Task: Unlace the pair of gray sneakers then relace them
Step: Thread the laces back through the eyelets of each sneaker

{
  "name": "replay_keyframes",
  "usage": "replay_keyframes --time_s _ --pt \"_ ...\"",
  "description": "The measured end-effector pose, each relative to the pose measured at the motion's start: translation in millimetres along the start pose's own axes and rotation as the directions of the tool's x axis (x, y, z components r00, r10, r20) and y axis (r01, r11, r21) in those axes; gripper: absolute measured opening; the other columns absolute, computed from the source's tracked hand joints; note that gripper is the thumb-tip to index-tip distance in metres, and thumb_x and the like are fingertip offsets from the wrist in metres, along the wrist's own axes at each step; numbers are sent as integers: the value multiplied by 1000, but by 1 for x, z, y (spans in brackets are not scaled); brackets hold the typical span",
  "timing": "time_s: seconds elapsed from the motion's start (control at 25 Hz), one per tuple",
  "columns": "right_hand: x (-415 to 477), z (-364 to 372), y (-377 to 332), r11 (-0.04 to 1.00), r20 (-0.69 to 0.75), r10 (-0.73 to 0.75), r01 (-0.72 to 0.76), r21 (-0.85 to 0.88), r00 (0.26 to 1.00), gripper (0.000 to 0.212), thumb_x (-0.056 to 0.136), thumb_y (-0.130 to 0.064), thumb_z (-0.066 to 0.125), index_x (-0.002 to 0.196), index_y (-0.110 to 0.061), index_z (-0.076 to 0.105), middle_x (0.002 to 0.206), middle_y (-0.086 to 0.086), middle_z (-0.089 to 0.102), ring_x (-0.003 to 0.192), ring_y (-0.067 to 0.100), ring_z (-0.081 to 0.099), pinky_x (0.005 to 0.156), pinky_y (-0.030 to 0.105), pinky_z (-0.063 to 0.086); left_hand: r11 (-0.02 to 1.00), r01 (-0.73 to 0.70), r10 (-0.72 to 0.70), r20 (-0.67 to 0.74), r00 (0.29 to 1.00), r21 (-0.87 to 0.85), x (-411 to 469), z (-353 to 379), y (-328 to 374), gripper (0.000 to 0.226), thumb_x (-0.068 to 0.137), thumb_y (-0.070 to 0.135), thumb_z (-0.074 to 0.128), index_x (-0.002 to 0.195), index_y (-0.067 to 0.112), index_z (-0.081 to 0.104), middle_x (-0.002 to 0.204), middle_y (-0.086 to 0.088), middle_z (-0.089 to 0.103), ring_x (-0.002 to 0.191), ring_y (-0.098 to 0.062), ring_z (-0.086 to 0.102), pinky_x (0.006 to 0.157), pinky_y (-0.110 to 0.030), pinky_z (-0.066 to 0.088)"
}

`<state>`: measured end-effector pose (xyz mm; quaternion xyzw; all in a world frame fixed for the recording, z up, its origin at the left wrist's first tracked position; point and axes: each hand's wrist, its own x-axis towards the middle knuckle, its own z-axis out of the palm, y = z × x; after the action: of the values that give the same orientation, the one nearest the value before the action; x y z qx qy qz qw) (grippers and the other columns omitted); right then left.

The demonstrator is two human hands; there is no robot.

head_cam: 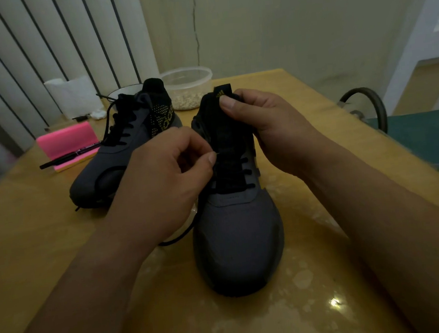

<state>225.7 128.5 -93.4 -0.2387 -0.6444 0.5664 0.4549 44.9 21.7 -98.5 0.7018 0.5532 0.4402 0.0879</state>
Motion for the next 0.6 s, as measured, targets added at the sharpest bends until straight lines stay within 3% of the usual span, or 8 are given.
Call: replay_keyframes --time_s 0.16,0.4,0.6 --pt "0 3 0 1000 -21 3 -3 -3 1000 33 106 -13 55 125 14 61 106 17 71 98 22 70 89 30 57 1000 1 -1 -26 1000 -5 -1 5 2 10 96 24 71 88 31 70 83 10 65 79 -8 62 66 -13 45" --pt "-3 9 -3 1000 -44 14 -14 0 999 22 106 -12 55 113 6 67 96 11 72 90 19 70 81 26 57 975 145 -149 -11 989 -167 1 7 2 10 95 28 76 89 36 77 88 11 71 82 -1 69 69 -12 51" --pt "-2 12 -2 1000 -69 16 -16 -6 998 15 105 -12 58 103 -2 68 88 6 72 85 16 69 75 24 57 842 342 -338 86 937 -418 0 18 2 6 95 25 76 97 24 81 96 6 79 92 -5 75 75 -14 56"
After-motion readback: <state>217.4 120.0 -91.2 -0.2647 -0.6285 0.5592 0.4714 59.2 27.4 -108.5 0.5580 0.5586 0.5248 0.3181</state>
